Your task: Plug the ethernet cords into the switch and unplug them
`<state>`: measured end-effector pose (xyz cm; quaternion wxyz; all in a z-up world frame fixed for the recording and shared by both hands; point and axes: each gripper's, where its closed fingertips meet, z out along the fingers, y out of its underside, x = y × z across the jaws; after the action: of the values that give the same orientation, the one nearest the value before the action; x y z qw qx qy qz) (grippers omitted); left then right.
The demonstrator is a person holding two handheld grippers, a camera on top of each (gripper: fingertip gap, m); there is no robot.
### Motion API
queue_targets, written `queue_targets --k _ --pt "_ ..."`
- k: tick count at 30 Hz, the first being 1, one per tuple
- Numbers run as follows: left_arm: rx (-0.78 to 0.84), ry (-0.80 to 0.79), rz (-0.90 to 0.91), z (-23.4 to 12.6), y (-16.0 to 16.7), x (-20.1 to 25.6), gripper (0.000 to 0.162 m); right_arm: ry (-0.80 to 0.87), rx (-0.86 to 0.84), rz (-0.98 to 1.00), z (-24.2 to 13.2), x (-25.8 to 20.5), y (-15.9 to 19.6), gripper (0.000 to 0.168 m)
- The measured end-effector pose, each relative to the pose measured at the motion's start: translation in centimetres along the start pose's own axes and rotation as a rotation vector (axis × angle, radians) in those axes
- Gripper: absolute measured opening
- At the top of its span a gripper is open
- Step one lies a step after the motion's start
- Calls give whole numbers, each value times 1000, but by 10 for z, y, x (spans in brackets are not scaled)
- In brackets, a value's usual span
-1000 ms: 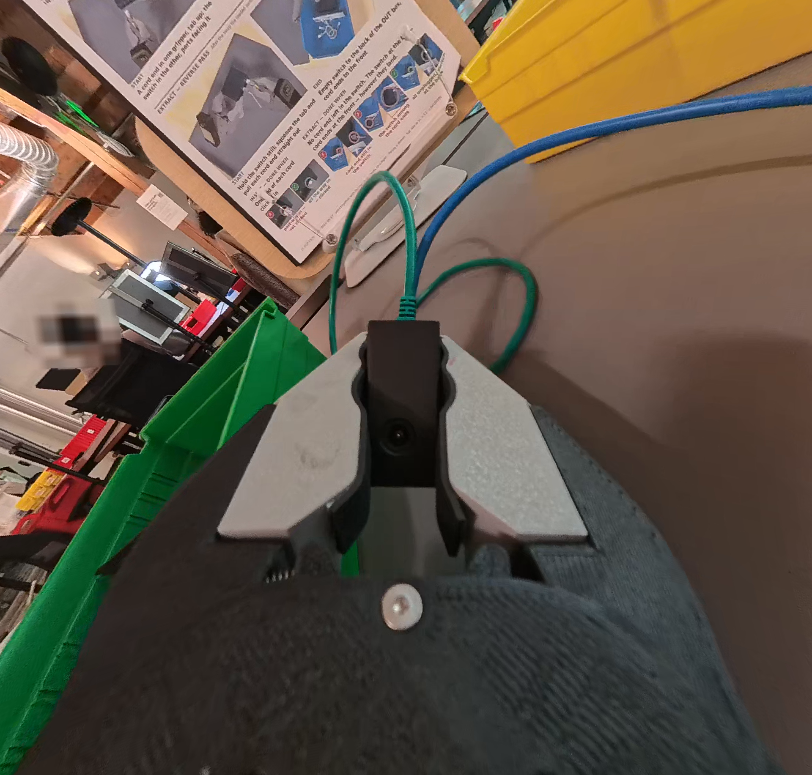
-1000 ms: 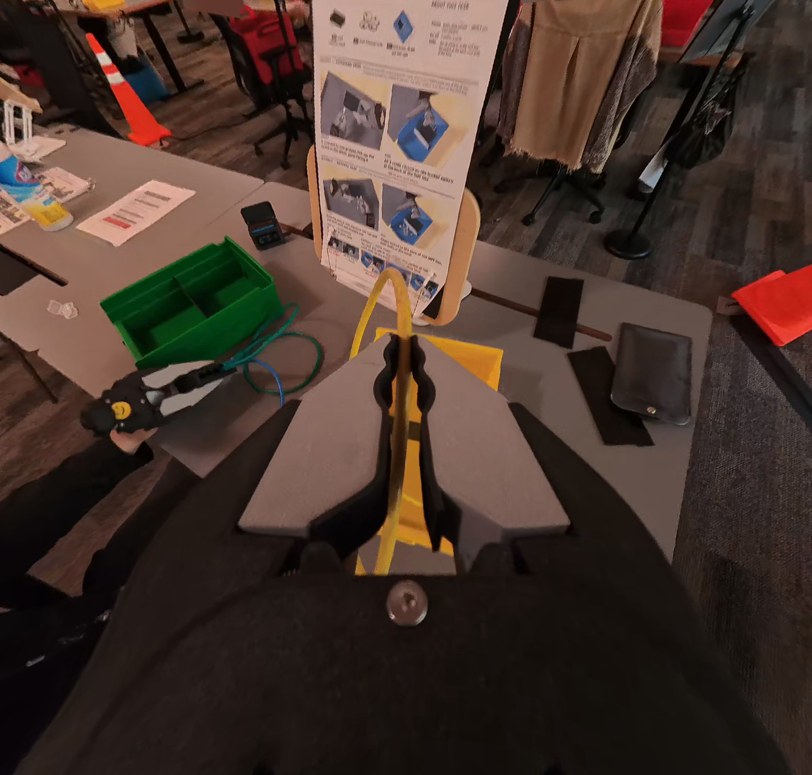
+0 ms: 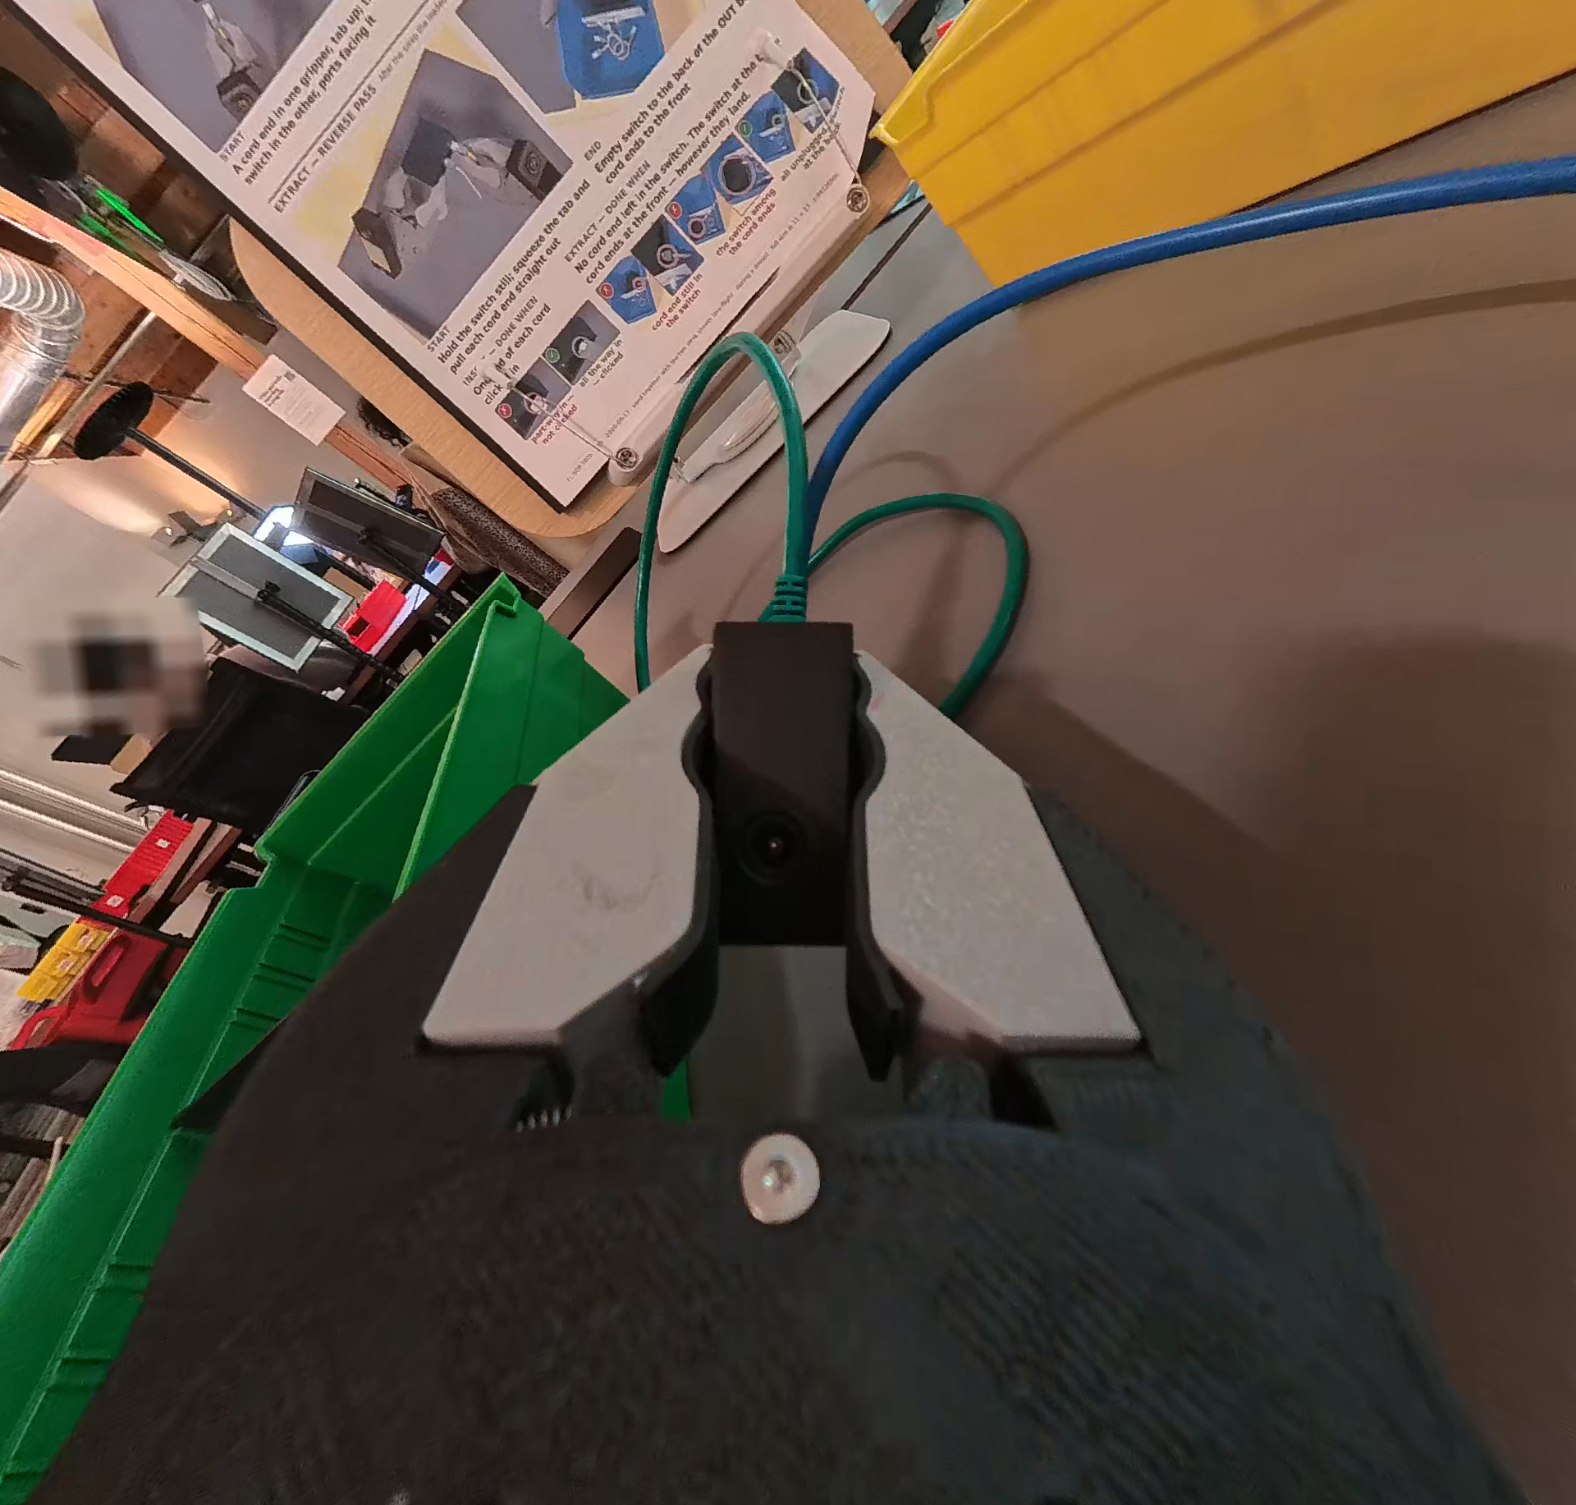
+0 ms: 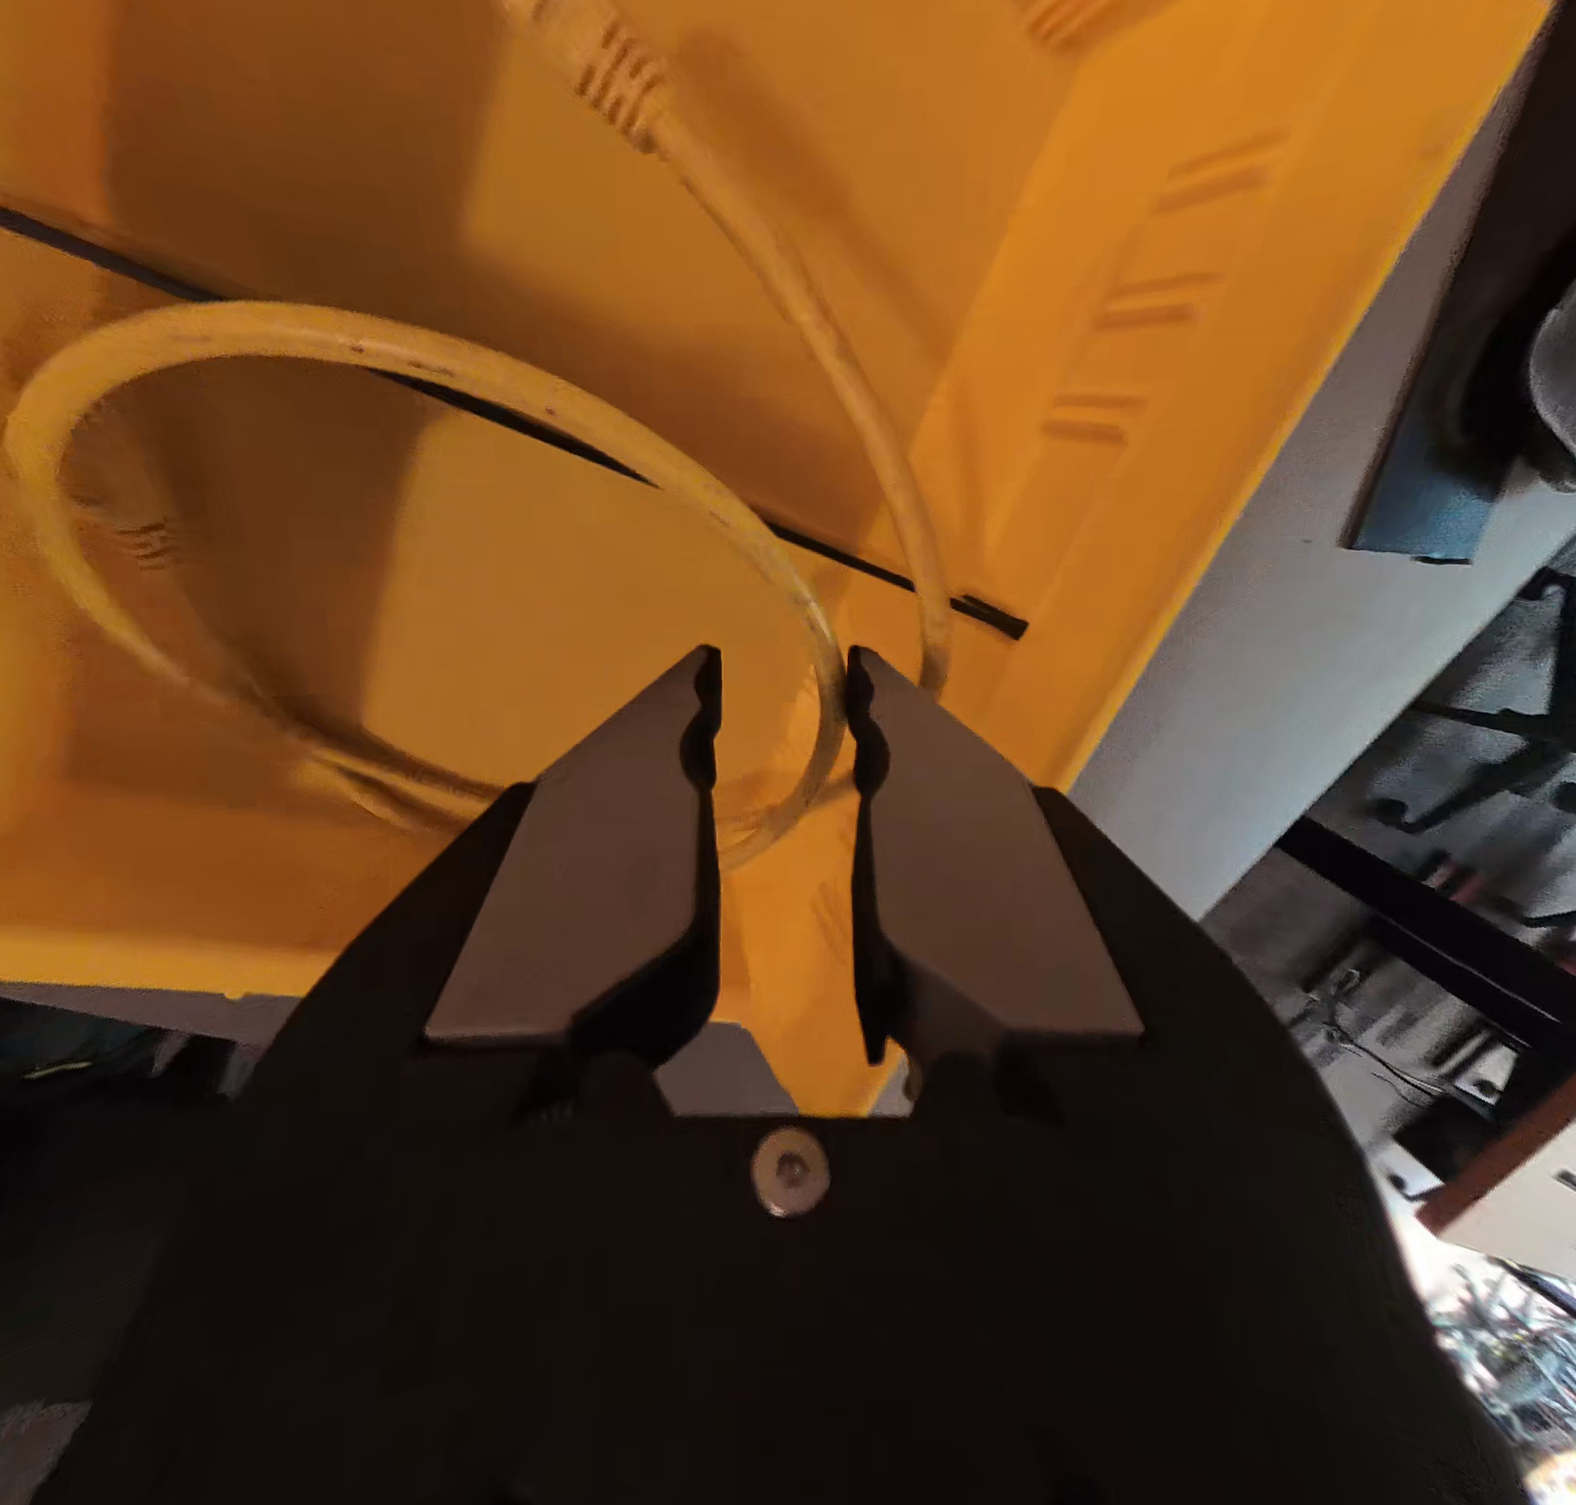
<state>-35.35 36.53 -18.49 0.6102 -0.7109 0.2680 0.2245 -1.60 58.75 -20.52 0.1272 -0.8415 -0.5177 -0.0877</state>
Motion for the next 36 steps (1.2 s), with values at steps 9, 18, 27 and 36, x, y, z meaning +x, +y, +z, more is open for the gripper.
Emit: queue_targets --k 9,18,27,36 --pt "-7 10 -8 1 1 1 26 -44 128 -3 -63 18 -2 60" --pt "-11 14 -4 1 2 2 26 358 130 -247 -25 54 -31 40" --pt "-10 25 -15 2 2 2 26 231 68 -159 12 45 -49 33" --pt "-8 28 -20 1 2 3 26 362 189 -228 -34 49 -56 2"
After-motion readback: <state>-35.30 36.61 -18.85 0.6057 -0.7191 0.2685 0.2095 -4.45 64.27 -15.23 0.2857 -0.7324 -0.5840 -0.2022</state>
